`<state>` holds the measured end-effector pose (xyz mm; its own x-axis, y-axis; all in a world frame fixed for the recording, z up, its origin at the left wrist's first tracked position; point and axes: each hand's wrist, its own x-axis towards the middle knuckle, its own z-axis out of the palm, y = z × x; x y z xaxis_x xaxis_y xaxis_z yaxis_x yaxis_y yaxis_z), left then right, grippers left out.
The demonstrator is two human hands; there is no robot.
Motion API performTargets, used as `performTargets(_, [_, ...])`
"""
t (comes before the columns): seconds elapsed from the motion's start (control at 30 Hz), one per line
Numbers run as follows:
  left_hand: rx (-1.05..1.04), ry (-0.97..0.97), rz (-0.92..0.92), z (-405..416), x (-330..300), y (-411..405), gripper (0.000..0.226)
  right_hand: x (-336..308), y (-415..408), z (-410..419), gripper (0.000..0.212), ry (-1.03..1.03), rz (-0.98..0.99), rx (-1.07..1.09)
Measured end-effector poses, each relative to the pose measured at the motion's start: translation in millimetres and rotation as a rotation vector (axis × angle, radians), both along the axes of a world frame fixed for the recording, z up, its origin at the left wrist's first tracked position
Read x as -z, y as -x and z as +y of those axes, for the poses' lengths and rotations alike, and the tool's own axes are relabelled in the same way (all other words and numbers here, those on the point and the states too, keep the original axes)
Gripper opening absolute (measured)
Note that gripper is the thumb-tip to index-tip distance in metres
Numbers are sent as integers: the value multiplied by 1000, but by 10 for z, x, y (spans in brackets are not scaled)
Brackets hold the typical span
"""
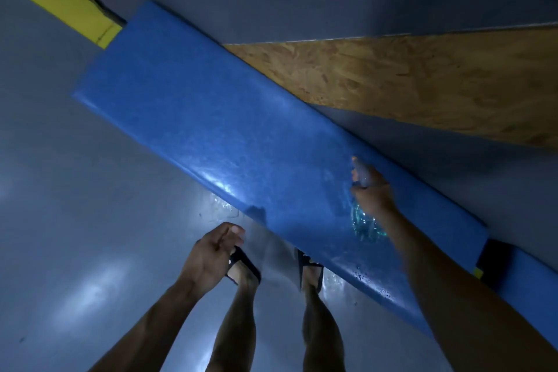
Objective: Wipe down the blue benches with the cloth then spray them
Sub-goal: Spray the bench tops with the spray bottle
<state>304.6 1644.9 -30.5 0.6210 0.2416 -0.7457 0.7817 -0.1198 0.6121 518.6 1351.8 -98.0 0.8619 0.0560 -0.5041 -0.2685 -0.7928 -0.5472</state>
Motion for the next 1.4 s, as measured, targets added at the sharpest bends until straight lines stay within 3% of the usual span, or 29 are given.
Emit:
performTargets(0.13, [56,-14,-32,170,33,11,24,-12,-5,83,52,173,18,-28])
performTargets(0.27, [74,-8,-21,368,70,36,27,4,517,395,57,82,156,-41])
performTargets(0.4, [85,-21,-20,560,45,83,26,2,1152,740,66,41,314,-222])
performTargets(0.57, [99,-54,-26,817,41,153,25,-60,1482,1221,48,168,260,-440])
performTargets(0.7, [120,-70,-14,904,35,220,25,-134,1347,1331,46,221,231,-345])
performTargets(0.87, [133,-73,-13,926,59,162,26,-93,746,1212,58,18,228,15])
performTargets(0.93, [112,-72,-22,908,71,106,26,-172,448,1171,59,3,157,30])
performTargets(1.0, [95,-62,-26,884,65,44,26,-248,178,1115,52,27,88,33])
performTargets(1.13, [118,-68,-15,900,90,-100,27,-236,-126,1019,16,138,-7,80])
performTargets(1.3, [103,-75,-2,946,99,-272,27,-21,59,1073,47,118,122,-6])
performTargets(1.4, [100,-89,-5,997,87,-378,27,-115,421,1289,56,84,178,-230])
